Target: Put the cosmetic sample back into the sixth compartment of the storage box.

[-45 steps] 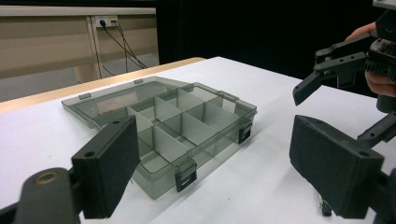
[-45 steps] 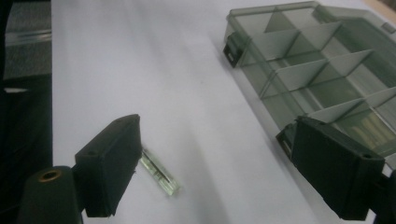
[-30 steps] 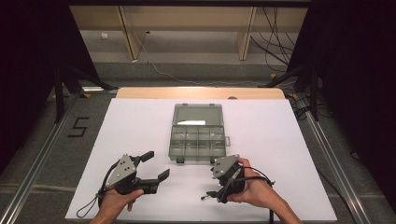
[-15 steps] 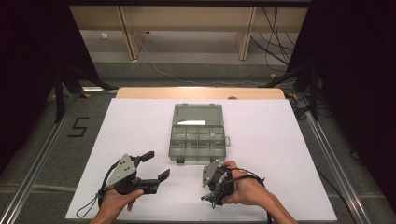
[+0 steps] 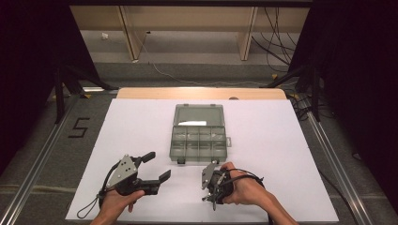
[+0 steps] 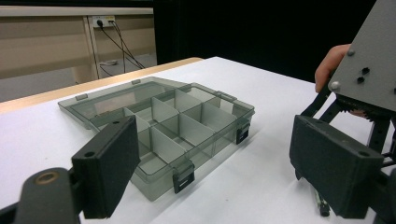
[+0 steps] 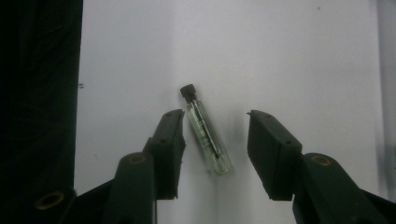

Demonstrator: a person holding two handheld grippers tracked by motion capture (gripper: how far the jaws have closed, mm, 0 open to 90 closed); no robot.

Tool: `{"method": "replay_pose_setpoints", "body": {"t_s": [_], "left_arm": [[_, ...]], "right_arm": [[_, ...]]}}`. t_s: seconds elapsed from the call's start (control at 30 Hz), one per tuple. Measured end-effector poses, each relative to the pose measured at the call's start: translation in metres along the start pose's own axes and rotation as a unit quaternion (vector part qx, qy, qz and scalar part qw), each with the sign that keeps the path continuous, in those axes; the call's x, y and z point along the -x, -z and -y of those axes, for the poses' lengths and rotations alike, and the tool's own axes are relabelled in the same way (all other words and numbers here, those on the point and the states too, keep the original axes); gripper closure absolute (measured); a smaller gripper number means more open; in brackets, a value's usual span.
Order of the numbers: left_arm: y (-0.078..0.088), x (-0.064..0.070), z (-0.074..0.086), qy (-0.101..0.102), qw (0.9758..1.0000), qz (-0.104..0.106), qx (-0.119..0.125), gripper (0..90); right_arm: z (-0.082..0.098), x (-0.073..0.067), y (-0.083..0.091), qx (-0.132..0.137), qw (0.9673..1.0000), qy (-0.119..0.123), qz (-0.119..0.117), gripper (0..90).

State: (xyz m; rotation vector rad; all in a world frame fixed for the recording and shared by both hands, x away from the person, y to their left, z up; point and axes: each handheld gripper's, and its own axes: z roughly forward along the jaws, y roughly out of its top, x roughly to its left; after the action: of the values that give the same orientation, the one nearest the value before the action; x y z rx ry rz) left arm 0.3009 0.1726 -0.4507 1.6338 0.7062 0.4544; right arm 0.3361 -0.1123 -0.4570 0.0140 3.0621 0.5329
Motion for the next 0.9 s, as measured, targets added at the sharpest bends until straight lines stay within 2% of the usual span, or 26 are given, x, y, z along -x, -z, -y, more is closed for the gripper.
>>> {"method": "replay_pose_setpoints", "body": {"t_s": [0.2, 0.23, 0.37, 0.53, 0.8, 0.83, 0.9], "left_arm": [[0.001, 0.000, 0.000, -0.001, 1.0000, 0.001, -0.001, 15.9], [0.001, 0.000, 0.000, -0.002, 1.0000, 0.001, -0.001, 15.8], [0.001, 0.000, 0.000, -0.002, 1.0000, 0.001, -0.001, 15.9], [0.001, 0.000, 0.000, -0.001, 1.0000, 0.001, -0.001, 15.9], [0.000, 0.000, 0.000, -0.001, 1.0000, 0.000, -0.001, 15.9], [0.000, 0.000, 0.000, -0.001, 1.0000, 0.000, -0.001, 15.9], [0.000, 0.000, 0.000, -0.002, 1.0000, 0.000, -0.001, 15.9]], "right_arm": [[-0.002, 0.000, -0.002, -0.010, 0.9999, 0.000, -0.009, 66.2], [-0.003, 0.000, -0.004, -0.014, 0.9998, -0.001, -0.015, 71.1], [-0.003, 0.001, -0.005, -0.016, 0.9996, 0.001, -0.023, 80.5], [-0.005, 0.001, -0.004, -0.021, 0.9996, 0.007, -0.017, 81.0], [-0.009, 0.006, 0.008, 0.001, 0.9999, -0.004, 0.016, 81.0], [-0.011, 0.009, 0.012, 0.015, 0.9990, -0.015, 0.039, 81.0], [-0.013, 0.013, 0.016, 0.029, 0.9974, -0.020, 0.063, 81.0]]}}
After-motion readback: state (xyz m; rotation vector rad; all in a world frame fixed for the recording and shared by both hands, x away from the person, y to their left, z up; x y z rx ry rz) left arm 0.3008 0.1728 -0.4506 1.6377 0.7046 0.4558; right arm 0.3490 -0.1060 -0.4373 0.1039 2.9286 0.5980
